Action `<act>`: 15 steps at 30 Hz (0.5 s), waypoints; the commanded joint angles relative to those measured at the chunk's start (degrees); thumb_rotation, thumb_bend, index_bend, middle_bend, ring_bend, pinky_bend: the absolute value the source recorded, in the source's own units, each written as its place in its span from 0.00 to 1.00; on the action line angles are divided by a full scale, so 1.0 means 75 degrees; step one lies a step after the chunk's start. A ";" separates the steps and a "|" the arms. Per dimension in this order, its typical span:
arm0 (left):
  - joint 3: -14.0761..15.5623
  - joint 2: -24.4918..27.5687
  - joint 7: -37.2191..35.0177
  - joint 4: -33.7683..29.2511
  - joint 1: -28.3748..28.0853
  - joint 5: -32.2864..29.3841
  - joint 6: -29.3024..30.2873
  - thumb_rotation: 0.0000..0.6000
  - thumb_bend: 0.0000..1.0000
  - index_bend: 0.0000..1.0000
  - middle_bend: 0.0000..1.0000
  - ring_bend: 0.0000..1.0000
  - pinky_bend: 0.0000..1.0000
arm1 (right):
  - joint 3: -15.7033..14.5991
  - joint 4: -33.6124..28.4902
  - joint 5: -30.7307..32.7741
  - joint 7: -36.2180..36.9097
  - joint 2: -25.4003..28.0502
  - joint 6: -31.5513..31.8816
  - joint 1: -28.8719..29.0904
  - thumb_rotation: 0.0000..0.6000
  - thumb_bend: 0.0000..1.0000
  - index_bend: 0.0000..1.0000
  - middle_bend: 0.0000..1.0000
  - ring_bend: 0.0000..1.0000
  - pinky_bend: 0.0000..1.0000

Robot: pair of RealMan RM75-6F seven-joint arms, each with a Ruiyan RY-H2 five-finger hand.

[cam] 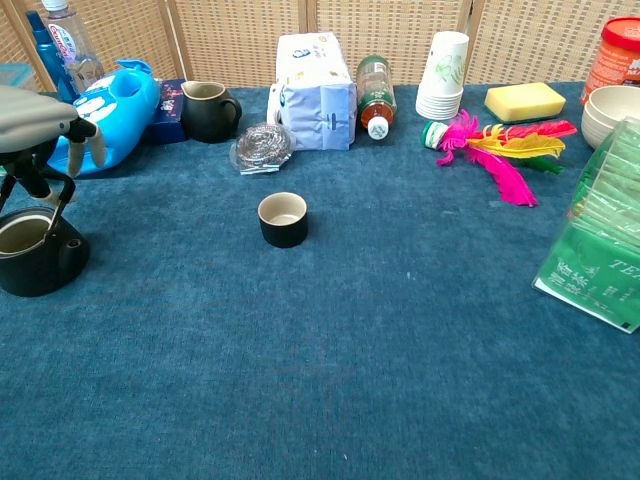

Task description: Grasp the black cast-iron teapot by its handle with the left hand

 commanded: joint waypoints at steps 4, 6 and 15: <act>0.0085 0.0197 -0.0293 -0.0158 0.0082 0.0295 0.0117 1.00 0.63 0.53 0.67 0.75 1.00 | -0.0025 -0.0017 -0.0033 0.0033 0.0017 -0.0012 0.0001 1.00 0.00 0.00 0.00 0.00 0.00; 0.0111 0.0267 -0.0338 -0.0256 0.0105 0.0314 0.0126 1.00 0.68 0.56 0.70 0.77 1.00 | -0.0032 -0.0021 -0.0047 0.0042 0.0025 -0.0012 0.0001 1.00 0.00 0.00 0.00 0.00 0.00; 0.0142 0.0590 -0.1259 -0.0661 0.0240 0.0834 0.0115 1.00 0.85 0.64 0.78 0.85 1.00 | -0.0057 -0.0043 -0.0060 0.0096 0.0060 -0.0043 0.0008 1.00 0.00 0.00 0.00 0.00 0.00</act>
